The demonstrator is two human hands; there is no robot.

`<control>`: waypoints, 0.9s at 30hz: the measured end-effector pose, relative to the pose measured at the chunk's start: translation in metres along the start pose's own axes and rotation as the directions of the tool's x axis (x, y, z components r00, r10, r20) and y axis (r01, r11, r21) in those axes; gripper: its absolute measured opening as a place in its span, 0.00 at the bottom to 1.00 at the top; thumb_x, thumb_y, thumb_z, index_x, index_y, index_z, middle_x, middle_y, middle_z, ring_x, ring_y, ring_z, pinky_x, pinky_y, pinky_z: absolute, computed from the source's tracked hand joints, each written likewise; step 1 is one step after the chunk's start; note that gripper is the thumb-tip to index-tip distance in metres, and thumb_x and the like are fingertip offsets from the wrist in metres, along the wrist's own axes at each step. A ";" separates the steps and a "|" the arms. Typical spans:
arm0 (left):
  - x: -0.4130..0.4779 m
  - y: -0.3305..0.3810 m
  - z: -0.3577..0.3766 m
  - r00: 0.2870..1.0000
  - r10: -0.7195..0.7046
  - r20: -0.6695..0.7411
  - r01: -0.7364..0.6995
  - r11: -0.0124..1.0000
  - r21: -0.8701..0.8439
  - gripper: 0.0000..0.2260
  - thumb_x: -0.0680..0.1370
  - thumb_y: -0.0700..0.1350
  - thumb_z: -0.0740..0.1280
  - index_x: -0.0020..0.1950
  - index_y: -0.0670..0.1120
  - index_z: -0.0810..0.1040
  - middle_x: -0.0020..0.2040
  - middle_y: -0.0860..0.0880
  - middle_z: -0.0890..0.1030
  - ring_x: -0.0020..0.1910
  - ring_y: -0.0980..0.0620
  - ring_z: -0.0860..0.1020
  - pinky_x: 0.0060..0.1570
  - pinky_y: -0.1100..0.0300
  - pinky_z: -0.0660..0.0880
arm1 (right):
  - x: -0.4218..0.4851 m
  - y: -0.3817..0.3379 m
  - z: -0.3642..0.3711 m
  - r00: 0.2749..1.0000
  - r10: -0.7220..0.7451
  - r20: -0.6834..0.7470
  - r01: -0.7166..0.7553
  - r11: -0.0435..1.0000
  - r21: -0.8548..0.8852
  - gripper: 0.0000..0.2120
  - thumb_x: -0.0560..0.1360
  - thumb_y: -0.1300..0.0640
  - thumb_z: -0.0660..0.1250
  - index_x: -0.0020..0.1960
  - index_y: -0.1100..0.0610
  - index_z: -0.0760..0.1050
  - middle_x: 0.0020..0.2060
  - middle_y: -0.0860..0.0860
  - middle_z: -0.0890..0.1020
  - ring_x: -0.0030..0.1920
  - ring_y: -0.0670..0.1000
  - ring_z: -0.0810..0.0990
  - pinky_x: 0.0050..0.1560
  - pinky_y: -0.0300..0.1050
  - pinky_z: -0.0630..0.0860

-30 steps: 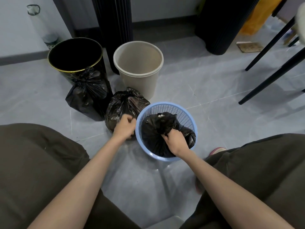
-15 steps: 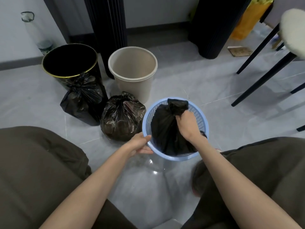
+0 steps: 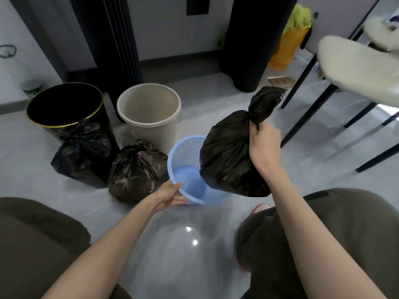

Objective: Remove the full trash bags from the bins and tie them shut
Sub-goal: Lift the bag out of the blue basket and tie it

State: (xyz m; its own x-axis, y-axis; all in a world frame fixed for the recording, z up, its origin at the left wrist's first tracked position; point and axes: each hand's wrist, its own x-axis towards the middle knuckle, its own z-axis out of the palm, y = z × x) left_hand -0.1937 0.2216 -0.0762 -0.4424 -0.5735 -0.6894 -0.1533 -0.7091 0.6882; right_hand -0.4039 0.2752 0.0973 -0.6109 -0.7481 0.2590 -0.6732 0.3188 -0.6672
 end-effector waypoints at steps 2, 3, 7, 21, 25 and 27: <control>0.013 0.010 0.010 1.000 0.008 -0.018 -0.007 1.000 0.001 0.17 0.82 0.44 0.56 0.72 0.44 0.63 0.60 0.40 0.77 0.46 0.45 0.81 0.38 0.59 0.81 | 0.002 0.005 -0.010 0.993 0.056 -0.100 -0.058 0.998 -0.012 0.15 0.82 0.55 0.53 0.39 0.60 0.66 0.35 0.54 0.73 0.36 0.55 0.69 0.37 0.44 0.58; 0.020 0.015 0.015 0.999 0.011 -0.031 -0.012 1.000 -0.009 0.17 0.83 0.43 0.55 0.72 0.44 0.63 0.61 0.40 0.76 0.46 0.45 0.80 0.38 0.59 0.81 | 0.005 0.008 -0.015 0.984 0.097 -0.146 -0.098 0.995 0.001 0.16 0.82 0.54 0.53 0.39 0.60 0.66 0.33 0.52 0.72 0.35 0.55 0.69 0.37 0.45 0.60; 0.050 0.036 0.035 0.996 0.007 -0.084 -0.007 1.000 0.001 0.17 0.83 0.41 0.53 0.72 0.38 0.61 0.60 0.37 0.75 0.51 0.40 0.79 0.38 0.61 0.80 | 0.018 0.020 -0.028 0.940 0.247 -0.234 -0.232 0.968 0.091 0.18 0.82 0.52 0.52 0.43 0.63 0.70 0.30 0.49 0.68 0.35 0.53 0.68 0.37 0.46 0.62; 0.151 0.114 0.056 0.985 0.022 -0.172 -0.031 0.998 -0.051 0.17 0.83 0.42 0.52 0.68 0.33 0.65 0.58 0.35 0.77 0.44 0.46 0.79 0.60 0.52 0.72 | 0.053 0.065 0.033 0.874 0.458 -0.163 -0.413 0.876 0.250 0.20 0.81 0.47 0.53 0.40 0.60 0.70 0.35 0.53 0.76 0.41 0.56 0.75 0.44 0.47 0.67; 0.172 0.126 0.064 0.993 0.037 -0.115 -0.053 0.988 -0.143 0.11 0.82 0.39 0.56 0.64 0.40 0.69 0.64 0.40 0.74 0.45 0.50 0.78 0.51 0.54 0.77 | 0.051 0.077 0.063 0.859 0.501 -0.111 -0.467 0.853 0.236 0.20 0.80 0.46 0.54 0.44 0.61 0.73 0.45 0.59 0.81 0.49 0.60 0.78 0.52 0.51 0.72; 0.176 0.130 0.066 0.996 0.034 -0.084 -0.052 0.975 -0.216 0.09 0.81 0.37 0.57 0.60 0.44 0.67 0.60 0.45 0.72 0.50 0.49 0.78 0.51 0.54 0.75 | 0.050 0.078 0.072 0.848 0.524 -0.077 -0.500 0.840 0.209 0.20 0.80 0.46 0.55 0.45 0.62 0.74 0.45 0.60 0.81 0.49 0.62 0.78 0.49 0.50 0.71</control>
State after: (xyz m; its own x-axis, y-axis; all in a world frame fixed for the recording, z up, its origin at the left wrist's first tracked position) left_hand -0.3502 0.0559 -0.0935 -0.3714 -0.6302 -0.6819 0.0639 -0.7500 0.6583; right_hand -0.4571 0.2210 0.0077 -0.9031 -0.4226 -0.0757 -0.1734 0.5203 -0.8362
